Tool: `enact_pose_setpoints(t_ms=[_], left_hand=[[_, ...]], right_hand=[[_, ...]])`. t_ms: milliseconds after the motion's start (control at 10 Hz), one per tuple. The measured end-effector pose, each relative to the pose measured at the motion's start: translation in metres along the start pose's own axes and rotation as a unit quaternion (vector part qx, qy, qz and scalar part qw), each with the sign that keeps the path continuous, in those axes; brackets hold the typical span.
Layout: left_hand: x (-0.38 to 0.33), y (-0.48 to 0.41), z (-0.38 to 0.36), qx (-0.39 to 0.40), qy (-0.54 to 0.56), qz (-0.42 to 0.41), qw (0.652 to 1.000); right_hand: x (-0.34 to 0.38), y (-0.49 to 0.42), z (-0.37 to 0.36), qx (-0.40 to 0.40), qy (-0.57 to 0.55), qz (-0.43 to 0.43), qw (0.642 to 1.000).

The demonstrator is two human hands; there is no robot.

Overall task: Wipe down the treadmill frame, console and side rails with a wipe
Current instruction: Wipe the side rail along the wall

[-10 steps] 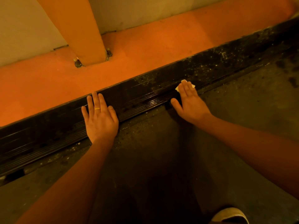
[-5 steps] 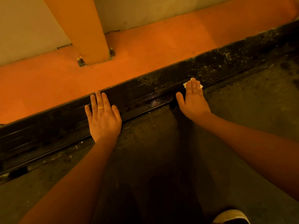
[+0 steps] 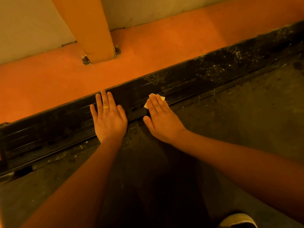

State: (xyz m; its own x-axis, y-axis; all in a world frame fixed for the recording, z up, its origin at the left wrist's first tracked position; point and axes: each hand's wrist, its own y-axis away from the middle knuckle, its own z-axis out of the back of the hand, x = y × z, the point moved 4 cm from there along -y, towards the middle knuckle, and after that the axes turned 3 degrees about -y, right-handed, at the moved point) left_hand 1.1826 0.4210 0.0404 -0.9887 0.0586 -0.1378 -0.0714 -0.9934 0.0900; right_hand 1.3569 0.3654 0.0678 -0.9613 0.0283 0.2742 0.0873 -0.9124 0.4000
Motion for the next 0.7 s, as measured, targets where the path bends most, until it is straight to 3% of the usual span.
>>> enact_pose_setpoints(t_ms=[100,300,500,600,700], left_hand=[[0.001,0.000,-0.001,0.007,0.005,-0.002,1.000],[0.001,0.000,-0.001,0.009,0.002,0.002,1.000],[0.000,0.001,0.000,0.007,0.006,0.001,1.000],[-0.001,0.001,0.001,0.006,0.008,0.000,1.000],[0.000,0.001,0.001,0.006,0.004,0.001,1.000]], right_hand=[[-0.028,-0.002,0.006,-0.031,0.001,0.002,1.000],[-0.080,0.005,0.014,-0.075,0.003,-0.100,0.992],[-0.042,0.003,0.005,-0.047,-0.010,-0.001,0.999],[-0.076,0.004,0.015,-0.069,0.003,-0.026,0.997],[-0.118,0.008,0.025,-0.076,0.014,-0.106,0.991]])
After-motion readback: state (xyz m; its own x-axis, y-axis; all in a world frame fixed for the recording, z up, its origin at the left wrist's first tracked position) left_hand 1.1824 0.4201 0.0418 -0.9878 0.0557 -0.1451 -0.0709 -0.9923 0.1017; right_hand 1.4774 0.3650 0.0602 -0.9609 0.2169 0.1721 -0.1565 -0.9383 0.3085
